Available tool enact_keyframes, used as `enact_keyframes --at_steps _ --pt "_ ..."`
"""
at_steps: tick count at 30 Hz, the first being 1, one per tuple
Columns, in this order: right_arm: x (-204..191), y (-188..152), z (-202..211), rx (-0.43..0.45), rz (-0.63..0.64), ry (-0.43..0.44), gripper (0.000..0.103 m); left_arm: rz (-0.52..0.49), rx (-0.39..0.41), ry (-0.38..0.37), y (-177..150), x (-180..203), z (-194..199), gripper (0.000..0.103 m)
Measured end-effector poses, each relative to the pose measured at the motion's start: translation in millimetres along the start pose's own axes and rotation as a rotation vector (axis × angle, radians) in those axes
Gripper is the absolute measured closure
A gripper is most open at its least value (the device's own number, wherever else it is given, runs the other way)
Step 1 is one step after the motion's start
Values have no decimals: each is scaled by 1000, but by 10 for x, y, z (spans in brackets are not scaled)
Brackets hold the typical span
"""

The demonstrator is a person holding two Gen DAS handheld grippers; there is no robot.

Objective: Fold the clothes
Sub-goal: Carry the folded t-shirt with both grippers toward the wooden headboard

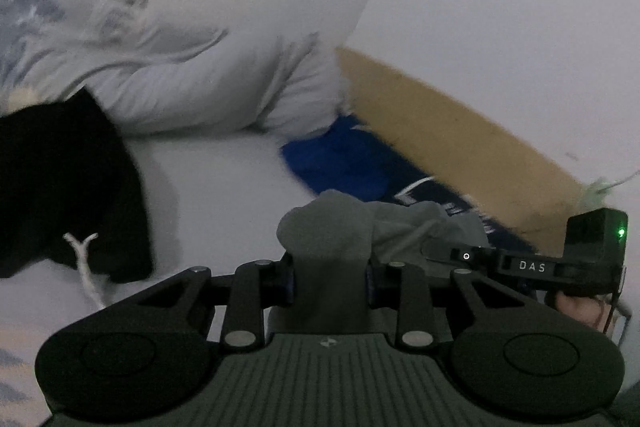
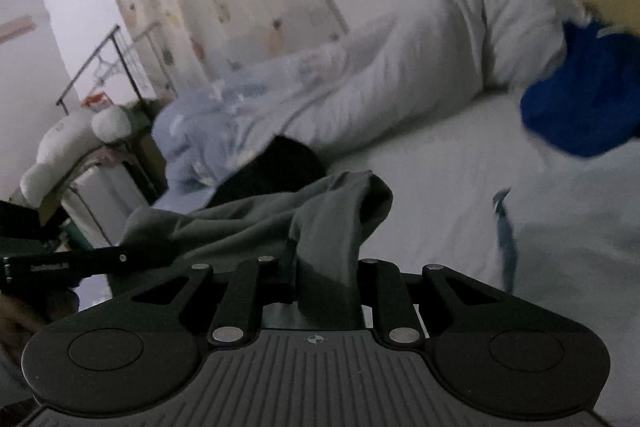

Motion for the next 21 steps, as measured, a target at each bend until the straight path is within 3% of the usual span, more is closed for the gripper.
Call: enact_keyframes --at_steps 5,12,17,21 --pt "-28 187 900 110 31 -36 83 -82 13 -93 34 675 27 72" --pt "312 364 1887 229 38 -157 83 -143 -3 -223 110 1355 -423 72" --pt "760 509 2237 275 28 -238 83 -157 -22 -269 228 1601 -934 72" --pt "1115 702 2253 294 21 -280 83 -153 -24 -274 298 1638 -1207 72"
Point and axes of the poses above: each gripper's, at about its wrist camera, not at the fingertips, and z roughly against the way its jaws point, x to its right, y to its top, the point moved 9 cm from there along -z, roughly the way its jaws point, and after that the axes turned 12 degrees about -y, right-handed, at the moved point
